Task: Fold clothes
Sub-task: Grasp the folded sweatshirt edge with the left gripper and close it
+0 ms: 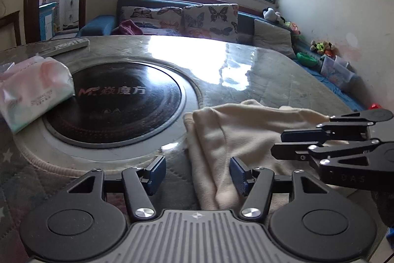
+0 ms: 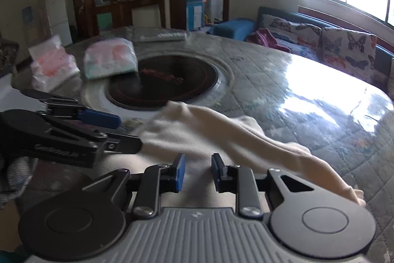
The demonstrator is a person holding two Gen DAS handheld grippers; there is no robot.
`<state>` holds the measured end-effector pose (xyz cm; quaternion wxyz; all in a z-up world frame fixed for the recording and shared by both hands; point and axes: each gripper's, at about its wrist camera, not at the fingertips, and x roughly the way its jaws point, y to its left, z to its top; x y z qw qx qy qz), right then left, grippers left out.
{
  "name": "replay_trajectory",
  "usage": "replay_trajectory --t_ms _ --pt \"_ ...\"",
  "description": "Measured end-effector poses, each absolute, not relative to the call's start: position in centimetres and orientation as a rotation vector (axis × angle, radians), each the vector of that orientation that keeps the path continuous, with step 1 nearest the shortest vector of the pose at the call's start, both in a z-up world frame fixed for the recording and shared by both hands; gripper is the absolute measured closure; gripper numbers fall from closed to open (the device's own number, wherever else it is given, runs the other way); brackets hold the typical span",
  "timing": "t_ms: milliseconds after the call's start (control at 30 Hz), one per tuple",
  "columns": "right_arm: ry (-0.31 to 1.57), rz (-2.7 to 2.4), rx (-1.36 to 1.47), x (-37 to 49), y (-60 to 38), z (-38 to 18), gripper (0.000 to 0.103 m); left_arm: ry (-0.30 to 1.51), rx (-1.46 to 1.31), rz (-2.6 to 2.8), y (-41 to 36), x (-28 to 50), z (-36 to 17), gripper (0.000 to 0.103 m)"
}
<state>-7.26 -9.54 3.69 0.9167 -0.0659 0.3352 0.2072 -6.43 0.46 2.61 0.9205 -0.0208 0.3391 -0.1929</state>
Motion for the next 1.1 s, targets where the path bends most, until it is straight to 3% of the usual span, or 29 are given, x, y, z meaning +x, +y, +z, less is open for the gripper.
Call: replay_trajectory --t_ms 333,500,667,967,1100 --pt "0.672 0.556 -0.236 -9.5 -5.7 4.0 0.08 0.71 -0.052 -0.358 1.9 -6.5 2.9 0.041" --pt "0.645 0.615 -0.277 -10.8 -4.4 4.8 0.065 0.713 -0.092 -0.324 2.8 -6.0 3.6 0.031" --pt "0.641 0.65 -0.338 -11.4 -2.6 4.4 0.06 0.73 -0.121 -0.286 3.4 -5.5 4.0 0.019" --pt "0.636 0.638 -0.479 -12.0 -0.4 2.7 0.06 0.792 -0.195 -0.267 3.4 -4.5 4.0 0.012" --pt "0.631 0.622 -0.506 -12.1 -0.2 2.4 0.065 0.813 -0.199 -0.263 3.0 -4.2 3.9 0.011"
